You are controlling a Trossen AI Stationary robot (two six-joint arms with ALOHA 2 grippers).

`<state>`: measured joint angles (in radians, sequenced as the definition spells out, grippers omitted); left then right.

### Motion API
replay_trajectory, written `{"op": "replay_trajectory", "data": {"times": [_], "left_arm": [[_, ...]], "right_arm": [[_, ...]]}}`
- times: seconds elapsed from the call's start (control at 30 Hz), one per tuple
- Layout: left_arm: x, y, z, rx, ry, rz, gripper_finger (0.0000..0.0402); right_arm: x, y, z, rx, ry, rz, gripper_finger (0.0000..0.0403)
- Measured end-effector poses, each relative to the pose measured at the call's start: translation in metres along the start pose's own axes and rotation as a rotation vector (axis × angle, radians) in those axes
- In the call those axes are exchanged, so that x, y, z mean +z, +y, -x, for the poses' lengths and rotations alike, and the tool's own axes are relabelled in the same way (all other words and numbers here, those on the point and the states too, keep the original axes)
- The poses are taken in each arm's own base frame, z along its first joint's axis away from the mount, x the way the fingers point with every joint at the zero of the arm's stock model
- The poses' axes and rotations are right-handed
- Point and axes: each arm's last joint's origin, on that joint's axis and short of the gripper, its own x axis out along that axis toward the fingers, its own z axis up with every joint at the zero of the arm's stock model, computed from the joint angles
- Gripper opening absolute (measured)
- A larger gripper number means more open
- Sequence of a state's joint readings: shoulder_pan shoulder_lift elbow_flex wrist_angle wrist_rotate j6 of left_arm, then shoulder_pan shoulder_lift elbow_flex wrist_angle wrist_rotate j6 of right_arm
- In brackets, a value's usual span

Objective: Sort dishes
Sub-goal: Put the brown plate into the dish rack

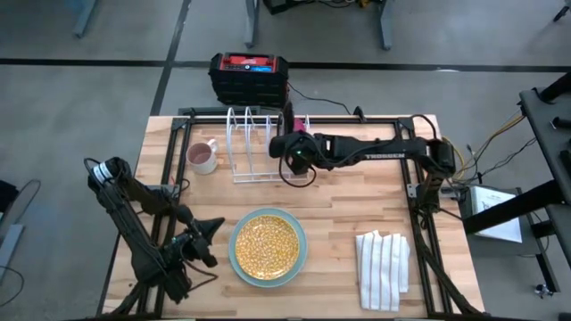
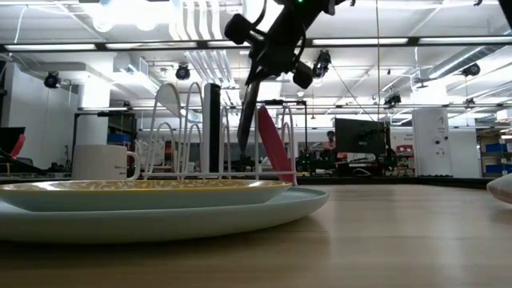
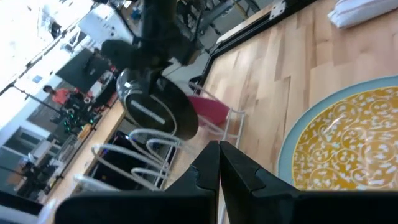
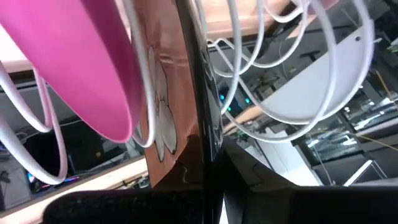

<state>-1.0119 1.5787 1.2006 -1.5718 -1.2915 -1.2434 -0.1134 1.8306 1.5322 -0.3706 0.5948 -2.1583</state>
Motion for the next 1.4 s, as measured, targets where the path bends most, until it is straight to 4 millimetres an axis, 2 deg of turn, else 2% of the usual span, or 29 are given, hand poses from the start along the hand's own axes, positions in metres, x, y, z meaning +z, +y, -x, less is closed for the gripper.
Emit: {"op": "replay_trajectory", "data": {"times": [0.23, 0.5, 0.87, 1.2, 1.4], "left_arm": [[-0.023, 0.008, -0.005, 0.012, 0.006, 0.073, 0.0000], [-0.015, 0.009, -0.003, 0.002, -0.001, 0.094, 0.0000], [-0.010, 0.010, -0.002, -0.006, -0.002, 0.093, 0.0000], [-0.010, 0.010, -0.002, -0.006, -0.002, 0.093, 0.0000], [-0.010, 0.010, -0.002, -0.006, -0.002, 0.093, 0.0000]], "right_arm": [[0.005, 0.000, -0.011, -0.019, -0.039, -0.012, 0.0006], [0.010, 0.001, -0.023, -0.025, -0.050, -0.015, 0.0006], [0.028, 0.009, -0.047, 0.027, -0.086, 0.020, 0.0006], [0.029, 0.009, -0.049, 0.016, -0.107, 0.017, 0.0007], [0.030, 0.010, -0.049, 0.019, -0.109, 0.020, 0.0024]]}}
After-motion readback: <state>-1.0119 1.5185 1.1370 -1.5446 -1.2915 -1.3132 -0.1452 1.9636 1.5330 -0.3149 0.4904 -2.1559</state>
